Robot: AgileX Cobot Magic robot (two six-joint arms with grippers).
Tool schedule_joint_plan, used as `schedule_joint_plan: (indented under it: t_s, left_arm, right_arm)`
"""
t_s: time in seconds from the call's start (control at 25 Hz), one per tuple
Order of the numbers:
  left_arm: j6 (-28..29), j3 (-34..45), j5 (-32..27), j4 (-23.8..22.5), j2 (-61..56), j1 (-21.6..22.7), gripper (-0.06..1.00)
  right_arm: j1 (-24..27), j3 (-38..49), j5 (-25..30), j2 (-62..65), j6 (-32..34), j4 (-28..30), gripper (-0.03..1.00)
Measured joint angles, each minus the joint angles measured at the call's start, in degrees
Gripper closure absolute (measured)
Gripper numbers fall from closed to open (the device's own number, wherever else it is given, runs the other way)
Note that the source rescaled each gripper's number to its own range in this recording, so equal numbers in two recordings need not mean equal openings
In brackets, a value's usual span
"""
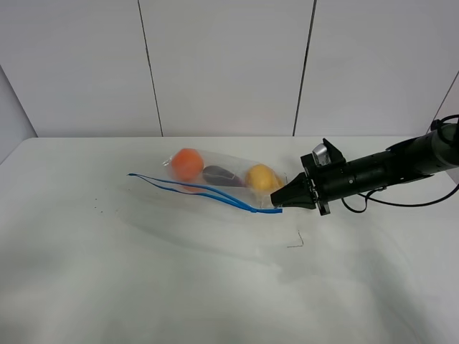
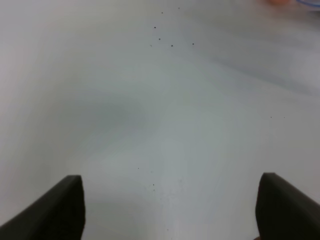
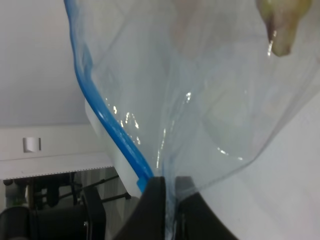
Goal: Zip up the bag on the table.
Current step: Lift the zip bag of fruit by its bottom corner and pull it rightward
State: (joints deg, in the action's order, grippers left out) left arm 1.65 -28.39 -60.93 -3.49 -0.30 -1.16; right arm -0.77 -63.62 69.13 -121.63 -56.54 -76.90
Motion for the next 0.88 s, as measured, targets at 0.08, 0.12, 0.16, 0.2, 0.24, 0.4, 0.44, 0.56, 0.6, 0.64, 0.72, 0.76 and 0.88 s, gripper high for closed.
schedule_joint_plan:
  t_s: [0.08,0.12,0.16,0.2,0.24,0.4,0.44,0.56,0.6,0.64,0.72,0.76,0.88]
  left_arm:
    - [0.0,0.0,0.0,0.0,0.0,0.0,0.0]
    - [0.0,0.0,0.0,0.0,0.0,0.0,0.0]
    - [0.0,0.0,0.0,0.0,0.0,0.0,0.0]
    - [0.0,0.0,0.0,0.0,0.0,0.0,0.0]
    - [0.0,0.0,0.0,0.0,0.0,0.0,0.0]
    - [0.0,0.0,0.0,0.0,0.0,0.0,0.0]
    - [0.0,0.0,0.0,0.0,0.0,0.0,0.0]
    - [0.0,-0.41,0.69,0.0,0.0,0.0,0.0]
    - [0.0,-1.04,1.22,0.0,0.26,0.0,0.0]
    - [0.0,-2.22,1.52,-0.06,1.28,0.0,0.0]
    - [0.0,-4.96,2.61,-0.36,4.89,0.0,0.0]
    - [0.0,-6.72,3.11,-0.47,7.37,0.0,0.0]
    - [-1.1,-12.23,4.95,-0.66,15.41,0.0,0.0]
  right_arm:
    - [0.0,0.0,0.0,0.0,0.02,-0.43,0.97]
    - [0.0,0.0,0.0,0.0,0.02,-0.59,0.97]
    - [0.0,0.0,0.0,0.0,0.02,-0.59,0.97]
    - [0.0,0.0,0.0,0.0,0.02,-0.63,0.97]
    - [0.0,0.0,0.0,0.0,0.06,-0.7,0.97]
    - [0.0,0.0,0.0,0.0,0.63,-0.74,0.97]
    - [0.0,0.0,0.0,0.0,0.77,-0.74,0.97]
    - [0.0,0.0,0.0,0.0,1.02,-0.77,0.97]
    - [0.0,0.0,0.05,0.0,1.09,-0.87,0.97]
    - [0.0,0.0,0.05,0.0,1.15,-1.09,0.97]
    - [0.0,0.0,0.05,0.22,1.33,-1.29,0.97]
    - [0.0,0.0,-0.09,0.66,1.33,-1.13,0.97]
    - [0.0,0.0,-0.34,2.52,1.33,0.47,0.97]
